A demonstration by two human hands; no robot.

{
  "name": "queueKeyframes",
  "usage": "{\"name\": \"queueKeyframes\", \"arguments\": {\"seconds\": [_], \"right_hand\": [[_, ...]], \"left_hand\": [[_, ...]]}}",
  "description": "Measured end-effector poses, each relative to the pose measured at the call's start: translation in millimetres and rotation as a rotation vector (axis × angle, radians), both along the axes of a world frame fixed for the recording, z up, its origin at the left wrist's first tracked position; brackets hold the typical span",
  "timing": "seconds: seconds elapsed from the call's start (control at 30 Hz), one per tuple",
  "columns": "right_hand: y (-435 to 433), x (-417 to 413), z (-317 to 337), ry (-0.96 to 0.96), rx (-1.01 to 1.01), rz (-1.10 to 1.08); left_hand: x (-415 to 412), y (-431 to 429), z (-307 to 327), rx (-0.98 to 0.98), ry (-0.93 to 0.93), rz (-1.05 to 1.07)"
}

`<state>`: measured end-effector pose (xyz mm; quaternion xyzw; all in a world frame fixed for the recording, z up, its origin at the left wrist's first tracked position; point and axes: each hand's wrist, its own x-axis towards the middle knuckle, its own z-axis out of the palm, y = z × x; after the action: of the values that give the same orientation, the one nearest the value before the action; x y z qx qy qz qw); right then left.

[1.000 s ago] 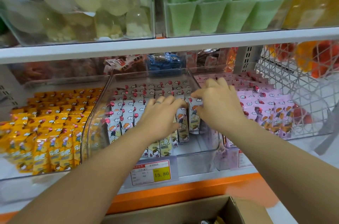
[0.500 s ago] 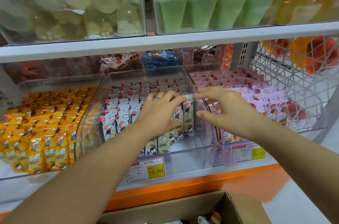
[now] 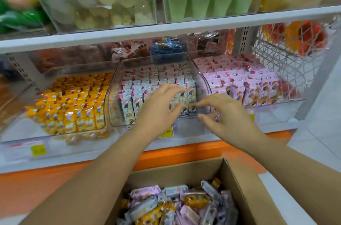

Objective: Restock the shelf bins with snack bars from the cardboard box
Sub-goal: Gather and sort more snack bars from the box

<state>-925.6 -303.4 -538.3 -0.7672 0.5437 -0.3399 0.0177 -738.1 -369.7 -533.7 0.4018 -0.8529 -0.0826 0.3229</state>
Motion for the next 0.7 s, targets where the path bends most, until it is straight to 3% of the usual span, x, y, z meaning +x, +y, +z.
{"name": "queueKeyframes", "arguments": {"seconds": [0.07,0.17,0.23,0.37,0.53,0.63,0.7], "right_hand": [[14,12,-11,-0.026,0.015,0.032],[35,32,-33,-0.17,0.119,0.01],[47,46,-55,-0.273,0.2,-0.01],[69,63,-118,-0.295,0.431,-0.084],[77,56,-196,-0.086,0.863,-0.223],[75,43,-225,0.142,0.956,-0.319],[74,39,-240,0.266,1.005,-0.329]], "left_hand": [[10,33,-14,0.01,0.159,-0.034],[27,75,-45,0.054,0.249,-0.012],[37,90,-67,0.135,0.246,0.04],[62,99,-119,0.383,0.104,0.119],[97,96,-189,0.842,-0.125,0.248],[94,94,-222,1.084,-0.187,0.216],[85,95,-236,1.116,-0.262,0.181]]}}
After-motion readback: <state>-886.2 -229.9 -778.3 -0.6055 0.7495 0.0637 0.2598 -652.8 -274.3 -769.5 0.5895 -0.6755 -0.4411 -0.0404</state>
